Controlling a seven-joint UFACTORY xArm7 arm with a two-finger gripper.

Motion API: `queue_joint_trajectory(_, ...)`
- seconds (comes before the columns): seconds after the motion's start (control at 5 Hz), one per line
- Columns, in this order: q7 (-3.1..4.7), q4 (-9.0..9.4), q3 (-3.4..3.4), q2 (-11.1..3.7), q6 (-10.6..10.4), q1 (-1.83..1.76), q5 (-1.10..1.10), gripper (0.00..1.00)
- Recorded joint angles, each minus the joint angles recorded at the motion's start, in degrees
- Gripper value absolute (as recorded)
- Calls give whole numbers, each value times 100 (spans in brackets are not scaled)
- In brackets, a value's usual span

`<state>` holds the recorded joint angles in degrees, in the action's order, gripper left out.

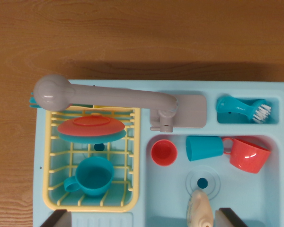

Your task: Pick detergent from the sink

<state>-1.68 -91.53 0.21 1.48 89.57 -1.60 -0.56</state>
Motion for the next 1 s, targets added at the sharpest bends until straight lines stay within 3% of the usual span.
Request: queue_joint_trajectory(1.0,4,92,-12,-8,-85,9,11,0)
